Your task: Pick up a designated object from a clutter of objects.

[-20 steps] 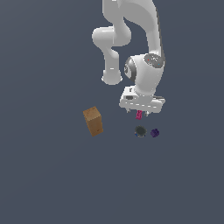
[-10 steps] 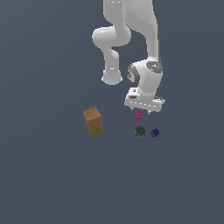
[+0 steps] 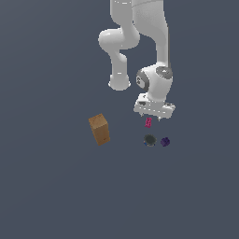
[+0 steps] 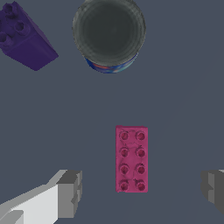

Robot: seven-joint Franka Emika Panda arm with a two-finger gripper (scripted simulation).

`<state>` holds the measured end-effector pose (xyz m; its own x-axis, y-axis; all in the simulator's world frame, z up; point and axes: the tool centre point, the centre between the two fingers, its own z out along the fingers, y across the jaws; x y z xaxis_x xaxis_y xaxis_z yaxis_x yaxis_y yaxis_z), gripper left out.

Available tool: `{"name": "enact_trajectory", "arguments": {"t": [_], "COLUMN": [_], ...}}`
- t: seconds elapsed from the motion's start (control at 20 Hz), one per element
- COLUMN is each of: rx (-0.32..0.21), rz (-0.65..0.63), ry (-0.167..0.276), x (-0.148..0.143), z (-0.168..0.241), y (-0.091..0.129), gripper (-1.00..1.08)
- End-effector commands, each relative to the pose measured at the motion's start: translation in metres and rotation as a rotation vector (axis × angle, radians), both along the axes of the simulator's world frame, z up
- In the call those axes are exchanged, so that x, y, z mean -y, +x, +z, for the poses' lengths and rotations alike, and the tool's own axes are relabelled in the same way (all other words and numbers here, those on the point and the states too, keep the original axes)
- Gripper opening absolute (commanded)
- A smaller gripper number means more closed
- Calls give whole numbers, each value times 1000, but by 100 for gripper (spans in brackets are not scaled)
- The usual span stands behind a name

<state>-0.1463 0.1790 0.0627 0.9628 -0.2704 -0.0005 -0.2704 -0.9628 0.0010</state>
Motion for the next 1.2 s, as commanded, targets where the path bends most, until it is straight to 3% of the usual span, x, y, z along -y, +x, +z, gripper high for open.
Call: {"name": "enact_trajectory", "arguments": {"t": [0.0,1.0,1.05,1.15], "rx": [0,1,1,1], "rz": [0,-3,-3,-3], "ry": [0,1,1,1], "x": [0,0,0,0], "z": [-1,-51,-51,-51], "y": [0,-1,-1,-1], "gripper": [100,100,-100,-100]}}
